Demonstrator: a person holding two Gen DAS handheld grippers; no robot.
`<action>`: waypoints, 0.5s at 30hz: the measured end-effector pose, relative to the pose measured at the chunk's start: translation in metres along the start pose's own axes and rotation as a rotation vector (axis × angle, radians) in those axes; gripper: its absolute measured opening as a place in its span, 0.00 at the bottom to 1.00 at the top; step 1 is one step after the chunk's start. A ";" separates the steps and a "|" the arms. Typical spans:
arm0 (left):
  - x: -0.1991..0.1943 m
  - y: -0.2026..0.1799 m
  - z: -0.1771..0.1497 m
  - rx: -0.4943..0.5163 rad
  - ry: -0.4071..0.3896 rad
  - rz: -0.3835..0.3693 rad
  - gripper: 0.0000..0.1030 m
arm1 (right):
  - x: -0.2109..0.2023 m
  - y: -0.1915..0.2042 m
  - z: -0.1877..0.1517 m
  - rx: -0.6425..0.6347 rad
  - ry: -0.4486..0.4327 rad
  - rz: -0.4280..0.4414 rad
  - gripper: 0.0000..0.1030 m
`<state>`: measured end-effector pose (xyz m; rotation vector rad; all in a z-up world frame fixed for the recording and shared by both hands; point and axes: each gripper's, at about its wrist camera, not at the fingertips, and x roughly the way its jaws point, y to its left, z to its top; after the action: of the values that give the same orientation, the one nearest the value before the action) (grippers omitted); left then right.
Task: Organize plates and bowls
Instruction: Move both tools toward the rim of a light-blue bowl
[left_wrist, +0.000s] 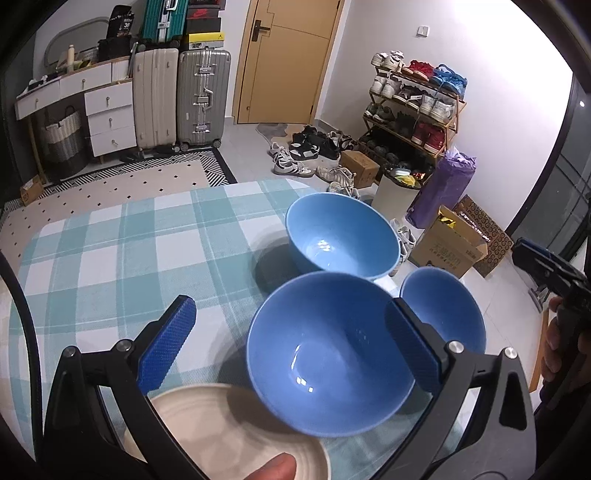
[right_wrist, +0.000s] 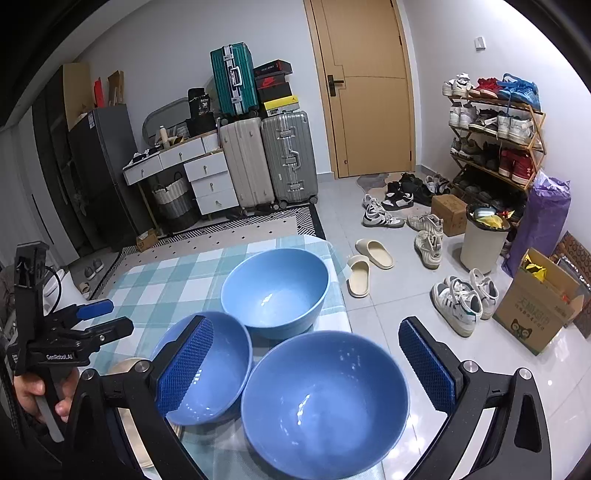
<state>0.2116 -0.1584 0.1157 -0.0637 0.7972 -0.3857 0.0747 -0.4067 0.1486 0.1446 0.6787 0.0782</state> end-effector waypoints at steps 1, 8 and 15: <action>0.004 0.000 0.003 -0.003 0.002 0.000 0.99 | 0.002 -0.001 0.002 0.001 0.001 0.001 0.99; 0.035 -0.001 0.025 -0.005 0.020 -0.004 0.99 | 0.019 -0.008 0.015 0.000 0.015 0.004 0.99; 0.066 -0.003 0.035 0.002 0.058 0.005 0.99 | 0.042 -0.020 0.021 0.024 0.039 0.003 0.99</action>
<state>0.2774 -0.1886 0.0955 -0.0486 0.8538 -0.3854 0.1209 -0.4239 0.1355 0.1674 0.7187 0.0760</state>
